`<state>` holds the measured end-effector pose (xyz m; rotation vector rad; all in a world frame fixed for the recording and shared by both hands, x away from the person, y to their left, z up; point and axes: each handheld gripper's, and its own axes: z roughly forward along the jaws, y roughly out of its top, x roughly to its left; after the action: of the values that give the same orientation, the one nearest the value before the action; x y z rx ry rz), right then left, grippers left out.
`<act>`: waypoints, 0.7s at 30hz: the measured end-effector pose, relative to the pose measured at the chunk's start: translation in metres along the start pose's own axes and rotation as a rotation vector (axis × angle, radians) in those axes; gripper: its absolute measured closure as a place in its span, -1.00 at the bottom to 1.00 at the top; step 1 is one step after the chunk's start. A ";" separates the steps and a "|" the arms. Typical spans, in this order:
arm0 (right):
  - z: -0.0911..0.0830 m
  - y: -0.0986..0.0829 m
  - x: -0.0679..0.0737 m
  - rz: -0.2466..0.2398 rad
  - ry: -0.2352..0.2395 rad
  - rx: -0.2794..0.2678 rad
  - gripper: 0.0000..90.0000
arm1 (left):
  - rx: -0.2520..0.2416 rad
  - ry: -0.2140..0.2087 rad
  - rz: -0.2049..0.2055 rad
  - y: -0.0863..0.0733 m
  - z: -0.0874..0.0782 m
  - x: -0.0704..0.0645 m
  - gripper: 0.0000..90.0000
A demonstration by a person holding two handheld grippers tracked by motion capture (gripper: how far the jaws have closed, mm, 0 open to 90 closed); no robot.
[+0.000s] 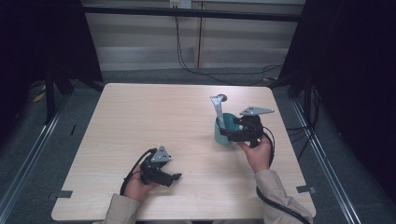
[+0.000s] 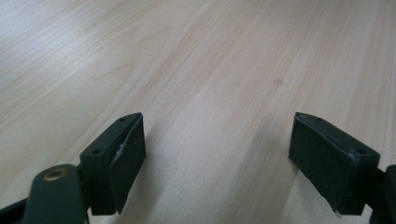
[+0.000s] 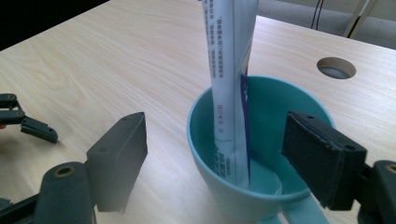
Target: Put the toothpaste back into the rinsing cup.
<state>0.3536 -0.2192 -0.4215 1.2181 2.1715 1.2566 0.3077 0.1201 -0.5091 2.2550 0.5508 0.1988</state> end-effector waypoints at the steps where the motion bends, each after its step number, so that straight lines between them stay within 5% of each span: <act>1: -0.001 -0.001 0.000 -0.005 0.002 -0.001 -0.53 | 0.000 0.000 0.000 0.000 0.000 0.000 -0.59; 21: -0.017 -0.012 0.009 -0.029 0.075 0.030 -0.57 | 0.000 0.000 0.000 0.000 0.000 0.000 -0.59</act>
<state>0.3309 -0.2236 -0.4214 1.1646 2.2600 1.2823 0.3078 0.1202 -0.5091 2.2550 0.5510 0.1990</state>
